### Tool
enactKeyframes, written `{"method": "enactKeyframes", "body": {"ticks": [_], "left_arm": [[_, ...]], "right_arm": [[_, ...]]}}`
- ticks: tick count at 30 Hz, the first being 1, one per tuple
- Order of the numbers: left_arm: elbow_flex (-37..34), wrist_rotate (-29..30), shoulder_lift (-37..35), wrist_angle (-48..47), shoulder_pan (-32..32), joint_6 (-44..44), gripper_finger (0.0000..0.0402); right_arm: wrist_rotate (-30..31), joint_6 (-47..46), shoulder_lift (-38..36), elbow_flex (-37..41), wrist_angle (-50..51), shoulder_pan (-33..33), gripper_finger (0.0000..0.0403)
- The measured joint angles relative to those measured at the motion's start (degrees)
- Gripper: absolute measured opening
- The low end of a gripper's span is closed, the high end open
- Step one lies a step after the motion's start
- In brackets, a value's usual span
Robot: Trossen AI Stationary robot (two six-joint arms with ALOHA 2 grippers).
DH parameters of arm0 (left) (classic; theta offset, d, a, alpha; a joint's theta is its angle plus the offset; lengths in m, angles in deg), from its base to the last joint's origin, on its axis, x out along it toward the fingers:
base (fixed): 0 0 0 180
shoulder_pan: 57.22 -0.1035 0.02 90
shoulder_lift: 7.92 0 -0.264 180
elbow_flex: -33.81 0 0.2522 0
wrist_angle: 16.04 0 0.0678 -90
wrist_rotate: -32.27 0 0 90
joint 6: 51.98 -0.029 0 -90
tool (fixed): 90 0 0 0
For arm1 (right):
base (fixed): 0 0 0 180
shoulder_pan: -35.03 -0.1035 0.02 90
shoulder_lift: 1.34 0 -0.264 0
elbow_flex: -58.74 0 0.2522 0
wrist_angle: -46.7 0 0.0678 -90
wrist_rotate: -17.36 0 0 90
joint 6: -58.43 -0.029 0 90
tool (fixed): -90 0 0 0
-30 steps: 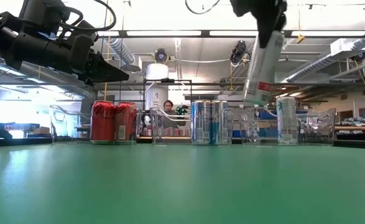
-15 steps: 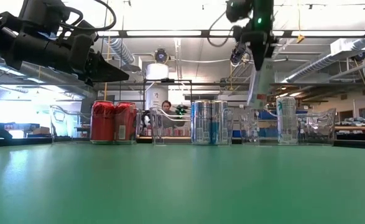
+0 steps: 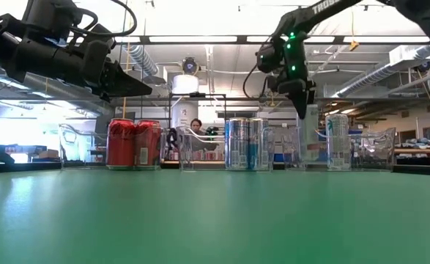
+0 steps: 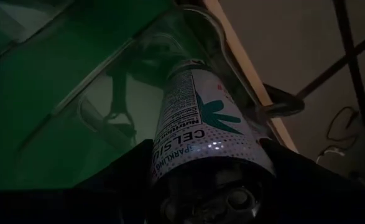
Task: Sort soda cans
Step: Put the white soda can into the transparent right bin
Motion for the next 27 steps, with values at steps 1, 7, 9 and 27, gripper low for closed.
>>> {"method": "enactKeyframes", "body": {"ticks": [1,7,9,27], "left_arm": [[0.00,0.00,0.01,-0.02,0.00,0.00,0.0005],[0.00,-0.04,-0.01,-0.04,0.00,0.02,0.0005],[0.00,-0.19,0.00,-0.04,0.00,0.02,0.0005],[0.00,-0.61,-0.01,-0.06,0.00,0.44,0.0005]], "right_arm": [[-0.02,0.06,0.49,0.00,-0.12,0.29,0.0245],[-0.07,1.15,1.79,0.45,-2.52,1.89,0.0245],[-0.66,1.40,1.79,0.52,-2.80,2.41,0.0245],[-1.04,1.56,1.81,0.52,-8.86,4.28,0.0273]]}}
